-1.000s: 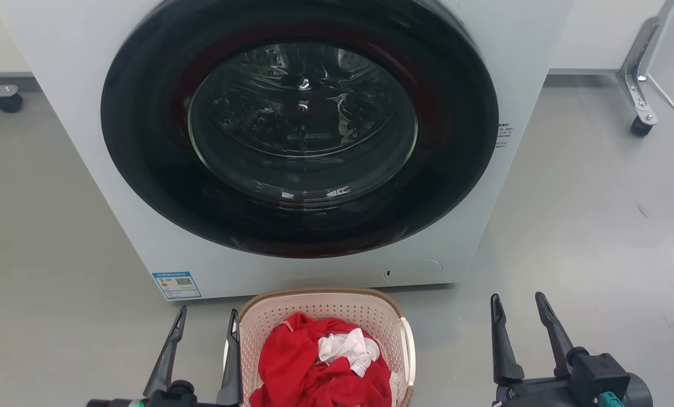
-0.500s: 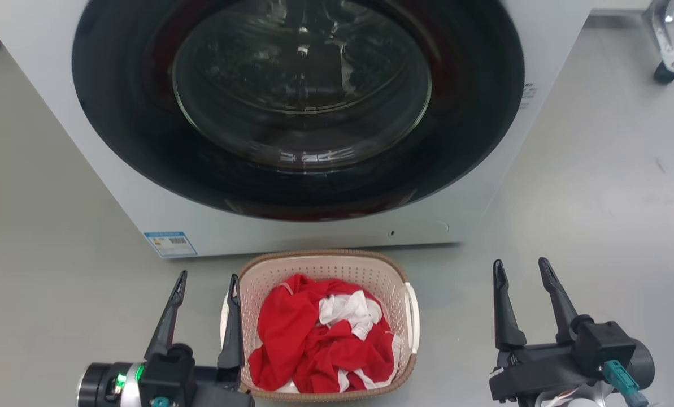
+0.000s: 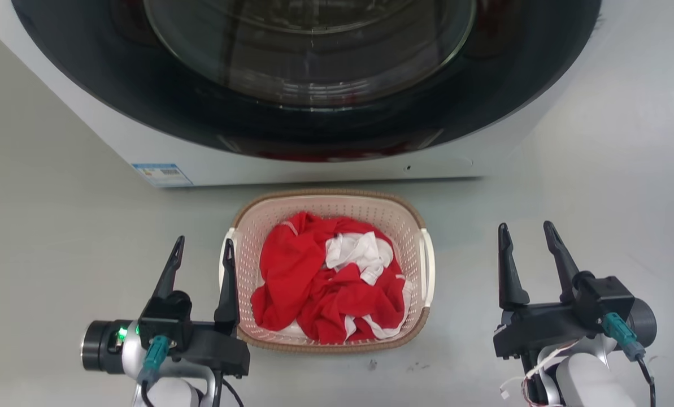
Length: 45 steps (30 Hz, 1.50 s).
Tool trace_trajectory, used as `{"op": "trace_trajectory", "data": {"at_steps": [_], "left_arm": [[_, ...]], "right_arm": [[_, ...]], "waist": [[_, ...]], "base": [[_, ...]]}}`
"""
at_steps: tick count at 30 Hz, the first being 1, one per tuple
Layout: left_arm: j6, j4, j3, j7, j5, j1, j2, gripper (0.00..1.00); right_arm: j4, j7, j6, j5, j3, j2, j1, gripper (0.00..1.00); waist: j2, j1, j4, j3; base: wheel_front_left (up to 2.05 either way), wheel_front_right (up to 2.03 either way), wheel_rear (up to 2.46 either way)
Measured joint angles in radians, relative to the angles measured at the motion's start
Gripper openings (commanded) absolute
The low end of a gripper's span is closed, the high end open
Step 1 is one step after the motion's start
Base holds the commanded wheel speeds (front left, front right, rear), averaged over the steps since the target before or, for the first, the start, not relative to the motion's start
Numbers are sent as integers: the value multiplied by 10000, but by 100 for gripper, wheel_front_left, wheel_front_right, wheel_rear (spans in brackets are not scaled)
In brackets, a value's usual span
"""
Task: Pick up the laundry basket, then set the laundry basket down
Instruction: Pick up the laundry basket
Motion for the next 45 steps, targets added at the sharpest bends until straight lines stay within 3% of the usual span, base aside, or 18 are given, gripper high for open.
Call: {"op": "trace_trajectory", "data": {"at_steps": [18, 31, 45], "left_arm": [[-267, 2602, -301, 19, -451, -2758, -92, 100], [-351, 4063, -387, 31, -652, -4188, -146, 100], [-353, 5519, -339, 17, -731, -4902, -165, 100]], "right_arm": [[1971, 0, 56, 6, -267, -29, -2289, 100], [2738, 0, 86, -42, -213, -65, -3691, 100], [3269, 0, 263, -67, 104, -63, -4137, 100]], "waist": [[1, -1, 320, 2687], [2, -2, 521, 4431], [0, -4, 717, 5253]], "base": [[0, 0, 0], [0, 0, 0], [0, 0, 0]]}}
